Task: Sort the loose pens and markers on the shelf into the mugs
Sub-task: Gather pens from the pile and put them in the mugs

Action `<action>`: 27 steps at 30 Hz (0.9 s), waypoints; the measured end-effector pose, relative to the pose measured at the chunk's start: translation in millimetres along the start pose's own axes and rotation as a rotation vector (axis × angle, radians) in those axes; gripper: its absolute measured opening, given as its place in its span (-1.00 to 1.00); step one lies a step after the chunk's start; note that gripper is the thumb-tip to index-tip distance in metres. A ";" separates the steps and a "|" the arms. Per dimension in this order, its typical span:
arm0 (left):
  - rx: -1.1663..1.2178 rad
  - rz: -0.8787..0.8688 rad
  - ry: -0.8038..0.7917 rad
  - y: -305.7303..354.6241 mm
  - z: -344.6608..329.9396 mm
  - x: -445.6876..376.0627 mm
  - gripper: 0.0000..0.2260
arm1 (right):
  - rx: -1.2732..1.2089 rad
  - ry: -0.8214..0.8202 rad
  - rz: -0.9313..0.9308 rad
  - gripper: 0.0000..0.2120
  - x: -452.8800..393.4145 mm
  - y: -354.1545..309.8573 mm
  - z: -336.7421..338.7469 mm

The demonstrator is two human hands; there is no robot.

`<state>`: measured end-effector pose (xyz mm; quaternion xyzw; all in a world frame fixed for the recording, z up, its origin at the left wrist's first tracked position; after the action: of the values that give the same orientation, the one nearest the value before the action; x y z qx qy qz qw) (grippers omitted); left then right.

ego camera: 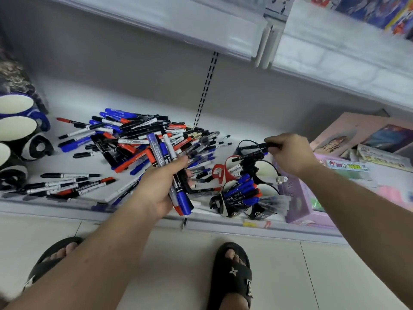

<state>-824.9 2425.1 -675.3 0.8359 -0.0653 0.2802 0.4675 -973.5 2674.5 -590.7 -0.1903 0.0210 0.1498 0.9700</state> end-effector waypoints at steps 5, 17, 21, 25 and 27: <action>-0.032 0.002 -0.022 -4.1 -8.4 -0.1 -0.89 | -0.110 0.047 0.167 -0.74 44.8 9.2 13.7; -0.103 0.042 -0.055 -18.2 -16.5 16.7 -0.89 | 0.034 -0.239 0.147 -0.73 47.8 37.4 -67.0; -0.094 0.051 -0.082 -16.2 -18.0 23.9 -0.87 | 0.276 -0.362 0.151 -0.77 40.6 29.4 -94.6; -0.110 0.074 -0.129 -16.5 -17.6 29.1 -0.84 | 0.533 -0.517 0.251 -0.81 44.3 20.9 -120.3; -0.097 0.070 -0.147 -15.2 -18.2 30.4 -0.86 | 0.512 -0.507 0.273 -0.81 43.7 23.0 -127.3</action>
<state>-801.2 2453.0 -663.2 0.8277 -0.1420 0.2306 0.4914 -936.6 2659.3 -721.3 0.1058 -0.1577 0.3096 0.9317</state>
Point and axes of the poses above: each hand's wrist, its own x-axis away from the middle knuckle, its own z-axis out of the back of the hand, y = z × x, the point moved 4 cm from there along -x, towards the middle knuckle, and after that the axes turned 8 degrees about -x, right-handed, at the moved point
